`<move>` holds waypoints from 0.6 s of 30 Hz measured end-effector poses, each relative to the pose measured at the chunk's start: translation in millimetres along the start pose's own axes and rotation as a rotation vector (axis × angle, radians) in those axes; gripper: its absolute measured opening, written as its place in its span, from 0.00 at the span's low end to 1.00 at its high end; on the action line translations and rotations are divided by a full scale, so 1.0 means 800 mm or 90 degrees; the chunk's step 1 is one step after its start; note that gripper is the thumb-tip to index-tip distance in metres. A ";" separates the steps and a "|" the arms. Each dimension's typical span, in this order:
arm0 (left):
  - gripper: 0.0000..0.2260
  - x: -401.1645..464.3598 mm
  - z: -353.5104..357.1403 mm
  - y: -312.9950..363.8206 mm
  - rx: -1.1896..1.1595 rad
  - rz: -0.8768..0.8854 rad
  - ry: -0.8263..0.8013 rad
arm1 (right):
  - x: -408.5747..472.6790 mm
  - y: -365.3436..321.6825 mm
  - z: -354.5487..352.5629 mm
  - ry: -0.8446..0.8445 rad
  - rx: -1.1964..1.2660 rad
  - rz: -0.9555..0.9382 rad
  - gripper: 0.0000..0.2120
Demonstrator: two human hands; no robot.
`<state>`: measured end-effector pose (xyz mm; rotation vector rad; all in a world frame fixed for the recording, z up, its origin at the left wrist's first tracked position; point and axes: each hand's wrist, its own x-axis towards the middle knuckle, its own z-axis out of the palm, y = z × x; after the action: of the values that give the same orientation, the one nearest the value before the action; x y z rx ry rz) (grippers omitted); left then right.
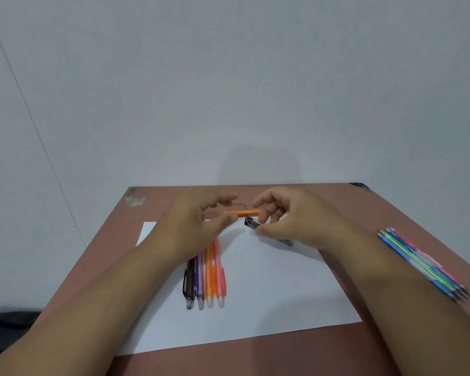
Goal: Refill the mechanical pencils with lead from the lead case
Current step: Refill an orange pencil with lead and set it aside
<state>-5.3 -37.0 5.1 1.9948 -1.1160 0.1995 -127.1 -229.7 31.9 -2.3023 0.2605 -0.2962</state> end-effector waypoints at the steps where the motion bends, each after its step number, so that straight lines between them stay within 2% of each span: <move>1: 0.14 0.000 0.000 0.002 -0.016 0.005 -0.012 | 0.000 -0.002 0.001 0.017 0.037 -0.010 0.17; 4: 0.12 0.000 0.000 0.007 -0.076 -0.008 -0.040 | -0.001 -0.007 0.005 0.041 0.132 -0.037 0.17; 10: 0.06 0.001 0.000 0.003 -0.212 -0.083 -0.054 | -0.003 -0.013 0.009 0.048 0.179 -0.053 0.15; 14: 0.06 -0.002 -0.006 0.009 -0.322 -0.110 -0.040 | -0.007 -0.014 0.009 0.004 0.114 -0.043 0.17; 18: 0.07 -0.003 -0.009 0.015 -0.369 -0.141 -0.017 | -0.009 -0.018 0.010 -0.018 0.080 -0.040 0.12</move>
<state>-14.4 -33.4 15.4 1.5791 -0.8361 -0.2447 -130.5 -212.2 36.0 -2.1923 0.1507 -0.3040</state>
